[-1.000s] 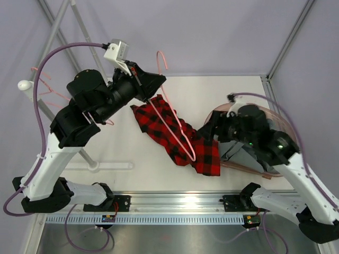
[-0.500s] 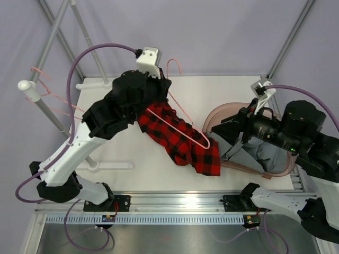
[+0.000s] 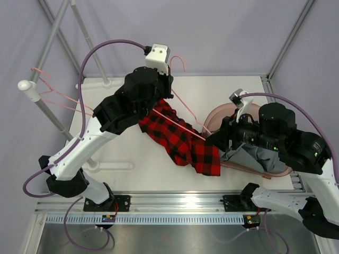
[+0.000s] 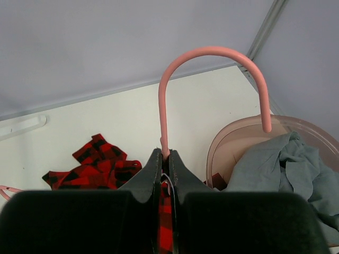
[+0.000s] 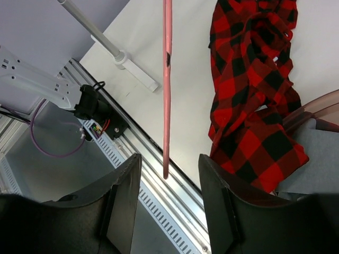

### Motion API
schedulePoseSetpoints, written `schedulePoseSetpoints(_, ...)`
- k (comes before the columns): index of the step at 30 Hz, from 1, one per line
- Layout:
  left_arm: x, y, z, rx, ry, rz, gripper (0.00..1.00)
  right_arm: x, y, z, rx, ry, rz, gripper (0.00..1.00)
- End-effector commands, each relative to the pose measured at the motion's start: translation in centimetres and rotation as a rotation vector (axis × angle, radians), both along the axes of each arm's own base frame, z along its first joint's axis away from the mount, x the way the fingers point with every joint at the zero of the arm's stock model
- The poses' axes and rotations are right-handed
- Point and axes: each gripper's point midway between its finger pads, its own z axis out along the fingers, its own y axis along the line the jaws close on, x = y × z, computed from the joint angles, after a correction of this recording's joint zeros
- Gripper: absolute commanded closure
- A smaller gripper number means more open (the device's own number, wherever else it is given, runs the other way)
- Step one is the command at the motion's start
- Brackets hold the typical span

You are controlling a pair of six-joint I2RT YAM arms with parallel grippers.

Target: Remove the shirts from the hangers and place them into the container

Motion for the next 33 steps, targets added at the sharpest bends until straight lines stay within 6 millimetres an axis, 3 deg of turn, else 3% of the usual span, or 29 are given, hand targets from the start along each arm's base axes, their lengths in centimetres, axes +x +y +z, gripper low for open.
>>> schedulePoseSetpoints(1,-0.2,1.2,3.1,-0.047,-0.065,0.031,1.00,-0.3,-0.1,-0.6,-0.017,-0.022,0.026,0.46)
schedulePoseSetpoints(5,-0.2,1.0,3.0,-0.051,-0.062,0.027,1.00,-0.2,0.7,-1.8,-0.023,0.007,0.044,0.57)
schedulePoseSetpoints(8,-0.1,0.7,2.8,-0.055,-0.057,0.020,1.00,0.1,0.9,-1.7,-0.022,-0.003,0.036,0.83)
schedulePoseSetpoints(9,-0.1,0.6,2.7,-0.053,-0.054,0.018,1.00,0.4,0.8,-1.7,-0.024,-0.010,0.026,0.88)
schedulePoseSetpoints(12,-0.3,0.5,2.9,-0.063,-0.055,0.008,1.00,0.8,0.9,-1.4,-0.024,-0.027,0.017,0.77)
schedulePoseSetpoints(16,-0.5,0.7,2.9,-0.064,-0.054,0.004,1.00,1.0,1.2,-0.8,-0.011,-0.040,0.019,0.75)
schedulePoseSetpoints(19,-0.5,0.9,2.9,-0.061,-0.054,0.007,1.00,1.3,1.1,-0.6,-0.011,-0.052,0.009,0.67)
schedulePoseSetpoints(21,-0.7,1.0,3.1,-0.066,-0.057,0.007,1.00,1.3,1.2,-0.6,-0.012,-0.051,0.009,0.73)
schedulePoseSetpoints(22,-0.7,1.1,3.1,-0.067,-0.058,0.007,1.00,1.4,1.3,-0.7,-0.012,-0.051,0.014,0.82)
schedulePoseSetpoints(23,-0.7,1.1,3.0,-0.067,-0.058,0.004,1.00,1.4,1.4,-0.7,-0.011,-0.048,0.013,1.00)
schedulePoseSetpoints(26,-0.9,1.0,2.9,-0.061,-0.059,-0.006,0.99,1.4,1.4,-0.8,-0.008,-0.048,0.012,1.00)
schedulePoseSetpoints(27,-0.8,0.9,2.4,-0.052,-0.055,-0.010,0.85,1.4,1.0,-0.5,-0.002,-0.060,-0.008,1.00)
schedulePoseSetpoints(29,-1.0,1.1,1.9,-0.045,-0.051,-0.014,0.42,2.0,0.1,0.0,-0.002,-0.088,-0.064,1.00)
schedulePoseSetpoints(30,-1.0,0.9,0.2,-0.016,-0.032,-0.021,0.30,2.3,-0.3,0.2,-0.010,-0.096,-0.091,1.00)
schedulePoseSetpoints(33,-2.8,1.9,-1.3,-0.045,-0.005,-0.016,0.21,3.9,-2.1,1.9,-0.005,-0.146,-0.225,1.00)
